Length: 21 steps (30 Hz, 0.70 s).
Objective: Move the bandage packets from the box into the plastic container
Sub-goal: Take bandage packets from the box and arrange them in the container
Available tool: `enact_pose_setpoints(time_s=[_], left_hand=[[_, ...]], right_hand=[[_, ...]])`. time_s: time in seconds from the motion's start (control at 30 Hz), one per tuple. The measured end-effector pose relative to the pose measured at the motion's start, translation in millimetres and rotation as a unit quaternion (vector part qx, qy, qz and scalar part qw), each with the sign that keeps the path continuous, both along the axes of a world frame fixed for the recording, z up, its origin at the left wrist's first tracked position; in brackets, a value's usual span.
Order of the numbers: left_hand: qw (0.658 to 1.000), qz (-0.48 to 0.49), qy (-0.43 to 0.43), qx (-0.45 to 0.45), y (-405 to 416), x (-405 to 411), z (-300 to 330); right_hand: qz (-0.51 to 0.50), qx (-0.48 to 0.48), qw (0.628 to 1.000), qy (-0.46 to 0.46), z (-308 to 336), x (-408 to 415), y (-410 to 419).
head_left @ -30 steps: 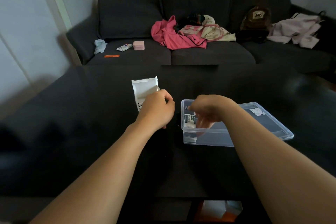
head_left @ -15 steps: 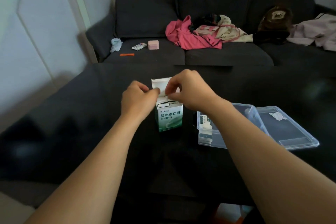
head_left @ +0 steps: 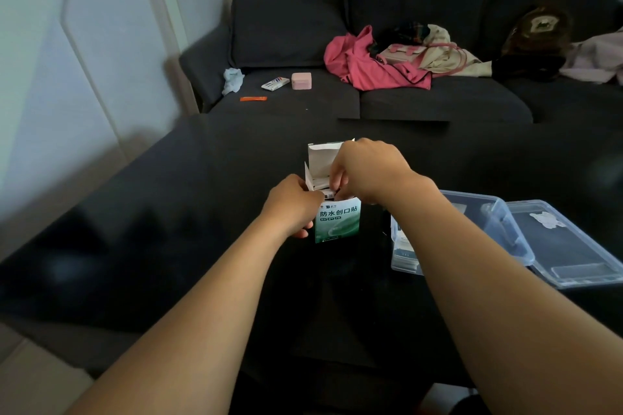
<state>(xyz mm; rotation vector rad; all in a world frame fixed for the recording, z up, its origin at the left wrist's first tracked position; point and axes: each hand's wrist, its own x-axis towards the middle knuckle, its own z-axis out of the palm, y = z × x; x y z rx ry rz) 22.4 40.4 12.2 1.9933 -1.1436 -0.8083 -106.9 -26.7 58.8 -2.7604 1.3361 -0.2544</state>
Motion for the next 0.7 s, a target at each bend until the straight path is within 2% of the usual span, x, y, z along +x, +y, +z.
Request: enact_pose_setpoints(time_s=[0.13,0.3,0.7], left_hand=[[0.999,0.013,0.032,-0.01,0,-1,-1],[0.998,0.024,0.043,-0.04,0,-2,-3],[0.996,0.041,0.065,-0.039,0,-1,-3]], right_hand=[[0.004,0.04,0.999,-0.011,3,-7,-2],[-0.025,-0.005,1.0,-0.018,-3,-7,-4],[-0.005,-0.068,0.998,0.01,-5,2,1]])
